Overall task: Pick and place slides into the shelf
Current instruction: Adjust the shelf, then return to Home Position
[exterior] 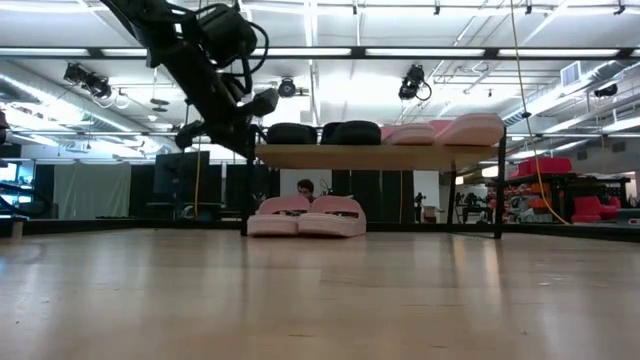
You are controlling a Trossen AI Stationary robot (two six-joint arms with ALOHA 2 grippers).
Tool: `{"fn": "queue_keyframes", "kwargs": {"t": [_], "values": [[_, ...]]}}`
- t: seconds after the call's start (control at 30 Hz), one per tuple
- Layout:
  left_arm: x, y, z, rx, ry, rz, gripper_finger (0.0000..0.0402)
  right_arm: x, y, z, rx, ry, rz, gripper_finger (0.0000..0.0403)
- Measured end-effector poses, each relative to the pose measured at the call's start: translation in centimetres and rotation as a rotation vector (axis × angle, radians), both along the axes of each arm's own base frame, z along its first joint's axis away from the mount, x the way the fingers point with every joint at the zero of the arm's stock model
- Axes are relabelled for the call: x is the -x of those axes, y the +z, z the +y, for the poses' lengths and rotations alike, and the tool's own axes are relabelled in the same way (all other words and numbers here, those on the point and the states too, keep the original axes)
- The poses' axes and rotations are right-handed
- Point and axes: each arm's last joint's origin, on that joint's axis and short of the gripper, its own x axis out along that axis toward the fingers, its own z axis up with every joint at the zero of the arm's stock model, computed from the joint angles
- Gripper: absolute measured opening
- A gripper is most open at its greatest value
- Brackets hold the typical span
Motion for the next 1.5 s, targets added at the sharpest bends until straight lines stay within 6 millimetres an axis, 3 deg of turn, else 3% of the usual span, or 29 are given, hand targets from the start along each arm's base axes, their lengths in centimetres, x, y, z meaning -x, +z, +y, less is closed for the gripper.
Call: {"fn": "queue_keyframes", "kwargs": {"t": [0.23,0.4,0.57,0.73,0.87,1.0,1.13,1.27,1.4,1.5], "values": [[0.3,-0.6,-0.2,0.004,-0.047,0.107,0.0001,0.0,0.0,0.0,-0.010,-0.008,-0.004,0.0004],[1.7,-1.0,-0.6,0.044,-0.053,0.254,0.0003,0.4,0.0,0.4,-0.042,-0.019,-0.020,0.0004],[3.7,0.2,-1.5,0.064,-0.063,0.327,0.0002,1.2,0.0,1.0,-0.035,0.027,-0.007,0.0004],[5.3,3.0,-3.3,0.007,-0.141,0.258,0.0021,2.0,0.2,1.5,-0.033,0.044,-0.034,0.0004],[6.5,5.2,-5.1,-0.060,-0.238,0.180,0.0035,2.5,2.1,0.0,0.062,0.052,-0.123,0.0004],[7.6,6.3,-6.4,-0.078,-0.291,0.127,0.0039,3.0,5.1,-2.7,-0.018,0.017,-0.195,0.0004],[7.9,7.0,-7.5,-0.052,-0.327,0.029,0.0034,3.7,6.0,-5.0,-0.139,0.052,-0.248,0.0004],[7.5,8.9,-9.5,-0.031,-0.522,-0.185,0.0027,3.5,3.5,-5.4,-0.337,0.240,-0.341,0.0004],[7.4,11.2,-11.3,-0.201,-0.713,-0.329,0.0023,3.4,-0.2,-6.3,-0.494,0.535,-0.447,0.0004],[7.3,11.9,-12.4,-0.256,-0.783,-0.380,0.0026,3.9,-2.5,-8.2,-0.563,0.553,-0.492,0.0004]]}}
